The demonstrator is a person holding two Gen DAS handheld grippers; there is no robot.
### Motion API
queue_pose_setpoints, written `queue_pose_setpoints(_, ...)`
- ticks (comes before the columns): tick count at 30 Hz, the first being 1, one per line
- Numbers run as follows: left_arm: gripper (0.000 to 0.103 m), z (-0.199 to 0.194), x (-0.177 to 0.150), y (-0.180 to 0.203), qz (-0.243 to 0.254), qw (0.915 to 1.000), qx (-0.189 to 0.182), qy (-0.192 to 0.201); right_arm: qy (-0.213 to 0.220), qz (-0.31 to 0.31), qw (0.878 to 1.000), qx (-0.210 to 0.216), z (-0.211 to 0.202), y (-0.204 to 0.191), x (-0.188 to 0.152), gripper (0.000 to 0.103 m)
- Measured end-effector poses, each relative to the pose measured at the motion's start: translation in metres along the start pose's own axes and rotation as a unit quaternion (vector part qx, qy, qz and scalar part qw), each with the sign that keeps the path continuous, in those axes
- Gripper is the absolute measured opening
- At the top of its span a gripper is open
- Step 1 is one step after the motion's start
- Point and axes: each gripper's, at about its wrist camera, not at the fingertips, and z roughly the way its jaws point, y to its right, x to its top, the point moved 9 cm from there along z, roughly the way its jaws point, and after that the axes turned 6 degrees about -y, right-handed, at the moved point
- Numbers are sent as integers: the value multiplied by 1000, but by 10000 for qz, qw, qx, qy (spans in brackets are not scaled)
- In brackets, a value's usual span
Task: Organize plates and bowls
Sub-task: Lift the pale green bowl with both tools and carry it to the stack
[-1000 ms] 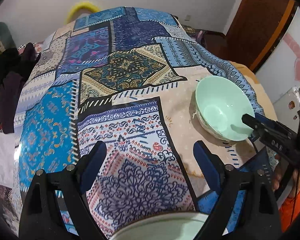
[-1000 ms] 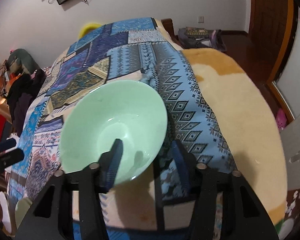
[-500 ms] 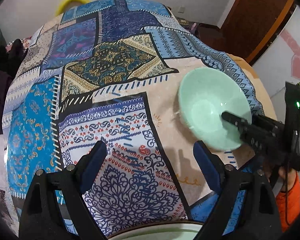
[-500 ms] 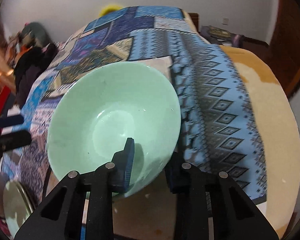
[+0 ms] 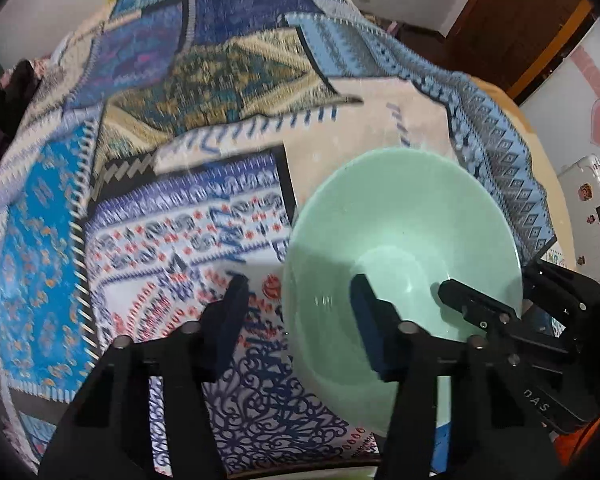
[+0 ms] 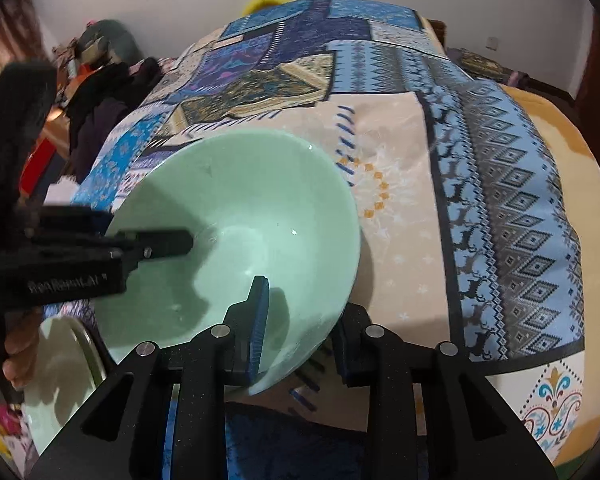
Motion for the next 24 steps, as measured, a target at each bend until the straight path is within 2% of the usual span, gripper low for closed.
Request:
queue_pose_setpoints(2,37,7,-4,0,0,9999,-15,-100,-3,7,10000,-31,1,0,3,27)
queue_pose_setpoints(4,35,9,-4,1,29,10000,-41,-51,9,-93,9999,-71,2,-3,5,27)
queue_pose_setpoints(9,17,8,-3,8,153,9998,-99,-29,75,-120,9996,-241,-1,-5,4,23)
queue_pose_setpoints(17,17,-5,-9,8,107,9999,-47,73,202,-88,9996,-156,-19,-16,-2,21)
queue_pose_setpoints(24,17,-43,-27,11,98,9993,-20,365,461,-123,9988,-105,-50,-36,-7,21)
